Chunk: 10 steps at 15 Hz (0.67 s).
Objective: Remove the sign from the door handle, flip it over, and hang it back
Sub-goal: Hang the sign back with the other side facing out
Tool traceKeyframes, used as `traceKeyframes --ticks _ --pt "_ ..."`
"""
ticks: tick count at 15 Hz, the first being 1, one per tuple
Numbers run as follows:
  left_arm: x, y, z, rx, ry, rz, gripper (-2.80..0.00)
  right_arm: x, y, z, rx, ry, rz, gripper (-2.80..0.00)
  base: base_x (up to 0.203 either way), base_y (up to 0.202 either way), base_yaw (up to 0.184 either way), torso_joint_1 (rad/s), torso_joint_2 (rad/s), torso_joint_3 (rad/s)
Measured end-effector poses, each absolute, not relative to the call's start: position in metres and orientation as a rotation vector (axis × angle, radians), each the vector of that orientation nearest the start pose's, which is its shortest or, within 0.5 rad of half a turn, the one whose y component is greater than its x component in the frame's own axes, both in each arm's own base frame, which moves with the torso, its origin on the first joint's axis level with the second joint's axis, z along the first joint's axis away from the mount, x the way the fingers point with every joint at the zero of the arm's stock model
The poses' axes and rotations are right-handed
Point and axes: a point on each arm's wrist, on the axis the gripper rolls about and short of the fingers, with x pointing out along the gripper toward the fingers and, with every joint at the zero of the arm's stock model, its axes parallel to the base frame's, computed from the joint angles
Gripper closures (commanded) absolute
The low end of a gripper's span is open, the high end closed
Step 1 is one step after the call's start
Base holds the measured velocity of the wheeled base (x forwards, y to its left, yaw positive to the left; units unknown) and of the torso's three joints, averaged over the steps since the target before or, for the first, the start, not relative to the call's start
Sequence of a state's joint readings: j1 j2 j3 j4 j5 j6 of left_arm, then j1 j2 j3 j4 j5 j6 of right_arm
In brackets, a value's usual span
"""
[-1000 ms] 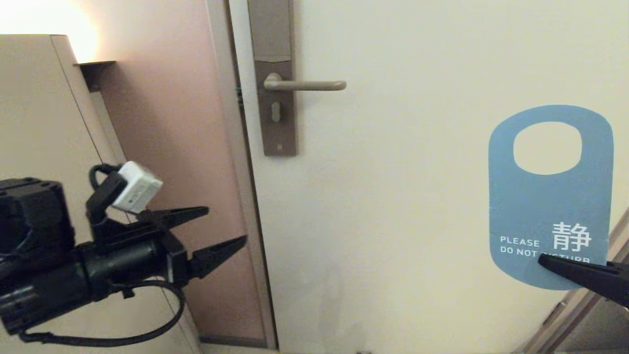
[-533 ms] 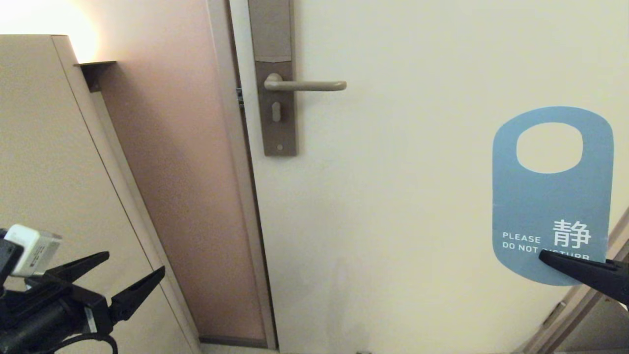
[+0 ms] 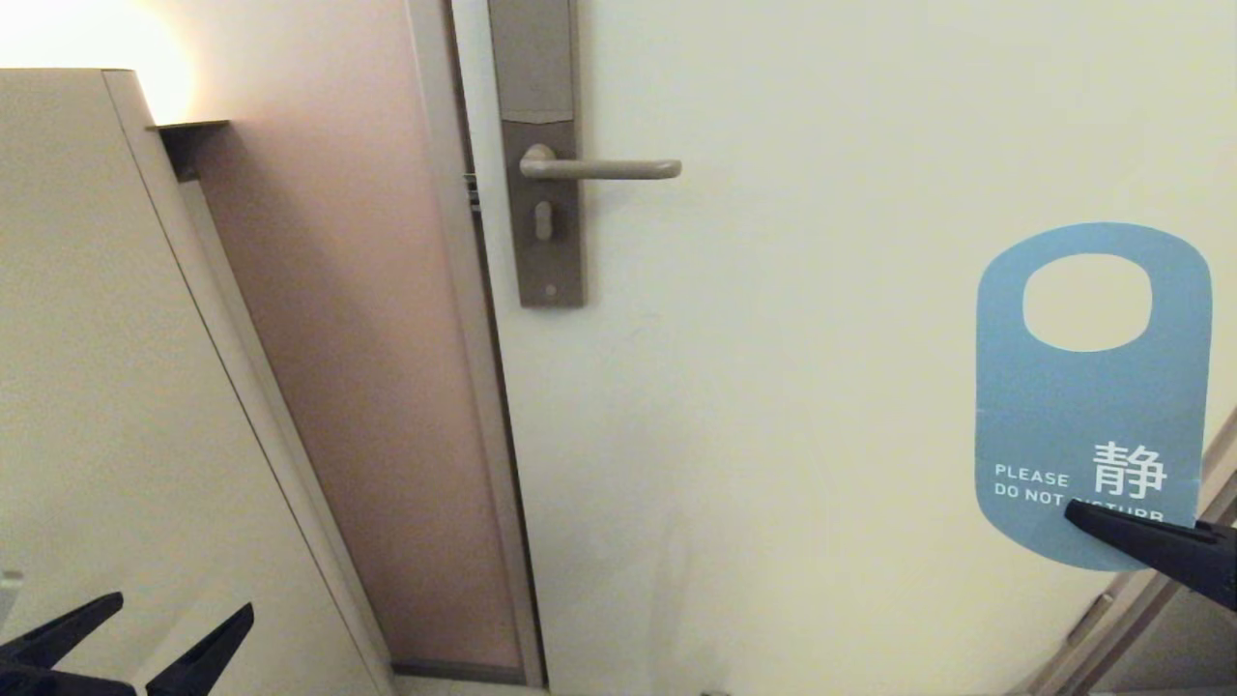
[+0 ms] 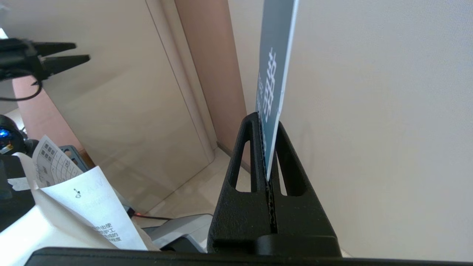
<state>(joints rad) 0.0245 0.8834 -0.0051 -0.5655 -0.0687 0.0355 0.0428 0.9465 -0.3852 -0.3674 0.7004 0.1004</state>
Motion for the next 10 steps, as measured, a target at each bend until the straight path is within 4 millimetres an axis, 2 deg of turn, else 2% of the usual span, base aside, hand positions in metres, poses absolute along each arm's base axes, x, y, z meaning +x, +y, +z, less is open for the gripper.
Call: traceKeyframes --ticks 6,10 --pt "0.031 0.0 0.098 0.029 0.332 0.0 -2.8 0.105 0.019 0.197 0.155 0.214 0.731 0.0 0.0 0.0 0.0 0.0 0.0 0.0" --pt "0.007 0.0 0.087 0.043 0.278 0.011 -2.8 0.099 0.018 0.196 0.148 0.199 0.705 0.0 0.0 0.0 0.0 0.0 0.0 0.0"
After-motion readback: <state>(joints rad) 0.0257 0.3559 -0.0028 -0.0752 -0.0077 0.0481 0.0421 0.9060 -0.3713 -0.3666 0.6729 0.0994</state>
